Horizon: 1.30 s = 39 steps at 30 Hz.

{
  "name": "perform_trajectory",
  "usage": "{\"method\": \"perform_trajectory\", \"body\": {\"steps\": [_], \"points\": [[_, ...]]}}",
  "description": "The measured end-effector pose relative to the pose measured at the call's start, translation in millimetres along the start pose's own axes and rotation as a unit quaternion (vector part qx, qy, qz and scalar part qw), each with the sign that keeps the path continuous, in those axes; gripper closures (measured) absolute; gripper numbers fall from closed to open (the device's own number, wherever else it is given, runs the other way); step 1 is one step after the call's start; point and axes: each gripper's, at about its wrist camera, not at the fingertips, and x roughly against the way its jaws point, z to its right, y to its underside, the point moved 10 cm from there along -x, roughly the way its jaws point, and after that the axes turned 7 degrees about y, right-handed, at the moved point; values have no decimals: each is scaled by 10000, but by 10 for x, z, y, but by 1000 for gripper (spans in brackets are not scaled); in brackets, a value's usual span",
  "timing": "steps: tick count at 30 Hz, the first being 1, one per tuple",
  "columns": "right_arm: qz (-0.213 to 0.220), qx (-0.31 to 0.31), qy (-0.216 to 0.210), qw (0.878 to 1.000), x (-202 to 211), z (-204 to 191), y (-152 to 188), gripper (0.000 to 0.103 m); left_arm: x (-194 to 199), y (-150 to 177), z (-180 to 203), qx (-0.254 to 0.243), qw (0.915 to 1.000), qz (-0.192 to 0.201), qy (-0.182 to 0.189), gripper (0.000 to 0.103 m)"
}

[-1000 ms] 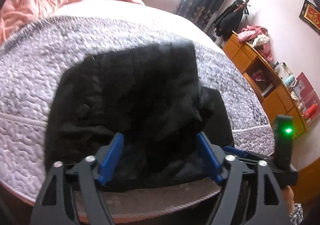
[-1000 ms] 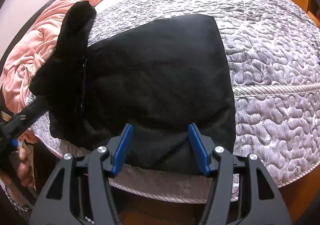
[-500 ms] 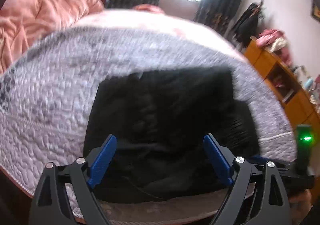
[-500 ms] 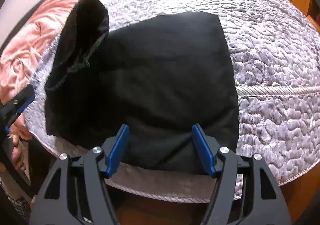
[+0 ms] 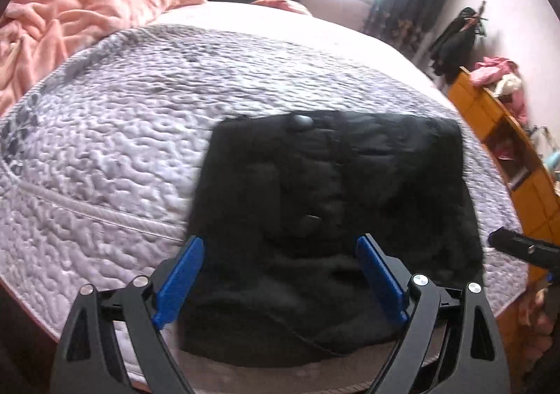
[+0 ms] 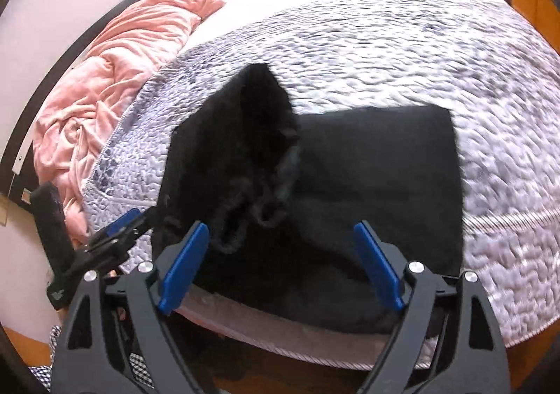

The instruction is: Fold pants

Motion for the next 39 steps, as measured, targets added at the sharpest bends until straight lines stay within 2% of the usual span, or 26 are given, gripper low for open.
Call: {"method": "perform_trajectory", "body": {"steps": [4,8,10,11,12,13,16,27,33,39], "points": [[-221,133,220,9994,-231,-76,-38,15,-56,8,-197,115,9997,-152,-175,13],[-576,104,299,9978,-523,-63,78,15,-35,10,-281,278,9994,-170,-120,13],[-633,106,290,9975,-626,-52,152,27,-17,-7,-287,281,9994,-146,-108,13],[-628,97,230,9977,-642,-55,166,48,2,-11,-279,259,9995,-129,-103,13],[-652,68,34,9978,-654,-92,189,61,22,-19,-265,229,9996,-111,-86,13],[-649,-9,-60,9979,-652,-98,212,69,32,-32,-241,210,9997,-98,-66,13],[-458,169,-146,9987,-553,-147,200,76,93,-77,-194,168,9999,17,-13,12],[-2,-240,-976,9949,59,-125,-2,80,305,-221,24,-53,9995,309,99,11],[241,-252,-867,9956,366,81,-65,80,306,-235,152,-180,9992,316,142,11],[86,-288,-430,9986,269,348,25,79,234,-194,234,-152,9994,214,212,10]]}}
